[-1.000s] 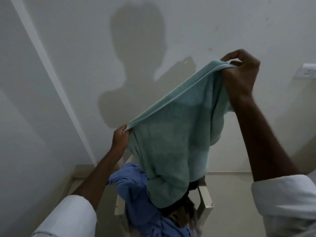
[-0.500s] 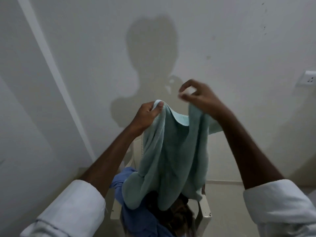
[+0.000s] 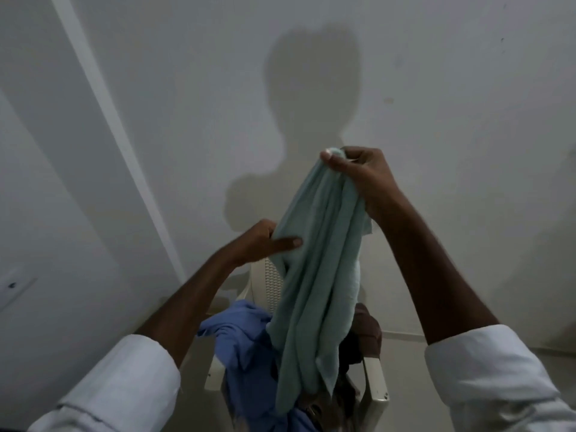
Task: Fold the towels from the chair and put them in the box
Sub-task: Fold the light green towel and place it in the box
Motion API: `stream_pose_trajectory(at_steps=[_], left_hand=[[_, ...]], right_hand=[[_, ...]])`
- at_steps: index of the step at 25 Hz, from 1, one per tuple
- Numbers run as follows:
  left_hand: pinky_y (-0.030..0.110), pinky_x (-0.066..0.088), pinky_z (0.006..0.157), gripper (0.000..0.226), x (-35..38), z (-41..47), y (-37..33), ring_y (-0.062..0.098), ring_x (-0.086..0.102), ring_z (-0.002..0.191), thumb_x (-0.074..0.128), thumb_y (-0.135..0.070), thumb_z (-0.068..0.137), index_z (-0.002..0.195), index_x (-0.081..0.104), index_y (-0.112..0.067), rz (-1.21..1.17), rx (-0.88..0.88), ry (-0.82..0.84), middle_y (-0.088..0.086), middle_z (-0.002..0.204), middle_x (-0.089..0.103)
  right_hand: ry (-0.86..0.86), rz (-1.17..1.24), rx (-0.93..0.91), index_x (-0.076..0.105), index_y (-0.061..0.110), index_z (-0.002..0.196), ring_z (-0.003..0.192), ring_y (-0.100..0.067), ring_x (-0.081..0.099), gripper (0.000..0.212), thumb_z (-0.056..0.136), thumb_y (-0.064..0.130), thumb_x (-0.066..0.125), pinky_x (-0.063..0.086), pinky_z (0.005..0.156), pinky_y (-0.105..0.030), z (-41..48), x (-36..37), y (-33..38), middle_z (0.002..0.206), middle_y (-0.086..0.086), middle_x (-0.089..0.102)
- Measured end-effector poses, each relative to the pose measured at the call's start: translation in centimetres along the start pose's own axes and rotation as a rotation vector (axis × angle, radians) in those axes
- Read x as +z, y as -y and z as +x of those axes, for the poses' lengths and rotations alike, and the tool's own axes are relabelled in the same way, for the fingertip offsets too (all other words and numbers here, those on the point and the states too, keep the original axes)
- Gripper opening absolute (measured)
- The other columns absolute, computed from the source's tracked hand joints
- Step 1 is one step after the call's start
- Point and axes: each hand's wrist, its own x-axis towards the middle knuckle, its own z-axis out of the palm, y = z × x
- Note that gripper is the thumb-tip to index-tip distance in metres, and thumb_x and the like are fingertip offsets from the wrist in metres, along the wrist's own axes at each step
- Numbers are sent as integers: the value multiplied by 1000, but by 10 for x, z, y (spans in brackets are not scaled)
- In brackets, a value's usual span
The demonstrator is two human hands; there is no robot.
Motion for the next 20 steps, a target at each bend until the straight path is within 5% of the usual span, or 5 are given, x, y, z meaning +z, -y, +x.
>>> stream_pose_trajectory(at_steps=[6, 9, 13, 16, 20], left_hand=[[22, 35, 54, 47, 1, -9, 47, -6, 41, 49, 63, -53, 87, 57, 60, -17, 61, -43, -232, -15, 48, 51], [26, 36, 58, 42, -17, 5, 40, 3, 44, 61, 59, -45, 78, 62, 62, -7, 1, 65, -551, -9, 60, 51], [26, 34, 52, 22, -17, 21, -31, 0, 45, 55, 65, -26, 84, 66, 66, -13, 289, 286, -358, -6, 56, 55], [26, 44, 55, 13, -10, 31, -58, 4, 57, 59, 71, -27, 82, 76, 73, -16, 344, 303, -342, -3, 65, 68], [25, 46, 64, 19, -19, 16, -44, 11, 62, 71, 75, -30, 85, 91, 70, -13, 83, 178, -175, 8, 80, 72]], right_hand=[[30, 153, -32, 67, 8, 74, 64, -19, 55, 32, 85, 35, 79, 45, 64, -31, 12, -29, 28, 71, -11, 58], [217, -250, 9, 74, 8, 83, 62, -13, 57, 36, 86, 44, 76, 43, 63, -25, 10, -38, 25, 68, 0, 67], [388, -516, 2, 76, 16, 95, 59, 2, 56, 32, 82, 44, 81, 43, 61, -17, 10, -9, -6, 85, 9, 75], [562, -714, 59, 70, 9, 75, 55, -5, 49, 31, 83, 36, 82, 40, 57, -26, 6, 14, -43, 66, 2, 60], [386, -530, 37, 65, 5, 63, 56, -7, 39, 29, 88, 16, 72, 31, 55, -30, 8, 4, -56, 58, 1, 47]])
